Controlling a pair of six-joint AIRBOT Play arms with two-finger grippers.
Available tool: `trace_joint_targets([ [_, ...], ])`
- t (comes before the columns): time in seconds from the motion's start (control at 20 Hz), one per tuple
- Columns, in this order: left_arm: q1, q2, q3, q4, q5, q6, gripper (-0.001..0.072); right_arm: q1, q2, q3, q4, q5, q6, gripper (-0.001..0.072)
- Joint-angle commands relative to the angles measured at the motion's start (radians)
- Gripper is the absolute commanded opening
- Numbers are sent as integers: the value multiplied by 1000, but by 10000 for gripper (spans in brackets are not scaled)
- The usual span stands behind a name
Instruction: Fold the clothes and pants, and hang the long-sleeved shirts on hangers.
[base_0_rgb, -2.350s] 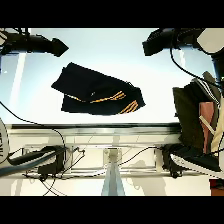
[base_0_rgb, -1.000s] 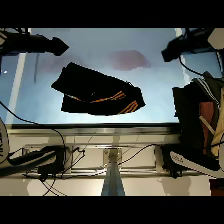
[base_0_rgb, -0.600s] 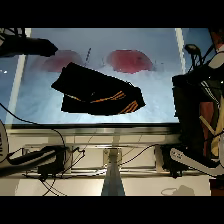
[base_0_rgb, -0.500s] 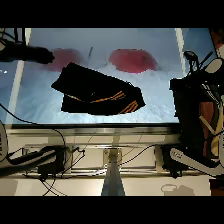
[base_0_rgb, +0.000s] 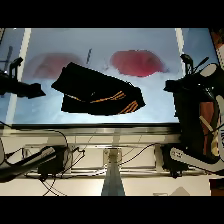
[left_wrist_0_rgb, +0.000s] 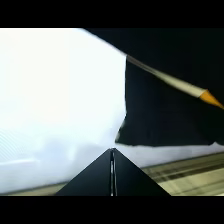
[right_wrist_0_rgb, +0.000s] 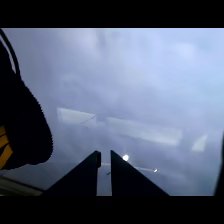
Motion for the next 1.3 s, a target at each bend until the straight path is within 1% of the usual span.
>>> trace_joint_targets([
  [0.0,131,85,-145,-13,-24,64,20,-1,-114,-60,217,121,-108,316],
  [0.05,153,101,-173,-13,-24,66,29,0,-152,-66,256,142,-108,408],
  [0.1,171,111,-196,-13,-23,66,120,0,-185,-67,284,156,-107,441],
  [0.15,182,112,-214,-13,-24,65,298,5,-219,-67,301,155,-107,441],
  [0.2,187,111,-232,-14,-24,62,506,12,-243,-68,304,148,-107,452],
  [0.25,187,110,-247,-14,-24,62,557,21,-263,-68,303,138,-108,453],
  [0.55,186,110,-343,-49,-23,64,557,146,-329,-68,311,52,-101,454],
  [0.6,186,109,-351,-61,-22,67,557,159,-328,-65,311,21,-101,420],
  [0.65,186,109,-355,-68,-17,66,556,165,-328,-62,312,0,-101,336],
  [0.7,186,109,-358,-79,-10,66,556,166,-328,-60,312,-14,-101,301],
  [0.75,186,109,-360,-95,3,66,556,166,-327,-58,317,-15,-103,249],
  [0.85,186,109,-360,-139,29,66,556,166,-316,-58,323,-10,-117,83],
  [0.9,186,109,-360,-166,45,66,556,166,-309,-58,323,-11,-117,31],
  [1.05,186,108,-361,-242,117,66,556,166,-295,-58,325,-15,-119,31],
  [1.15,185,87,-361,-276,118,66,553,166,-291,-58,326,-16,-119,30],
  [1.2,185,66,-361,-276,110,84,553,166,-291,-58,326,-16,-119,30],
  [1.25,185,37,-361,-277,95,121,551,166,-291,-58,326,-15,-119,31],
])
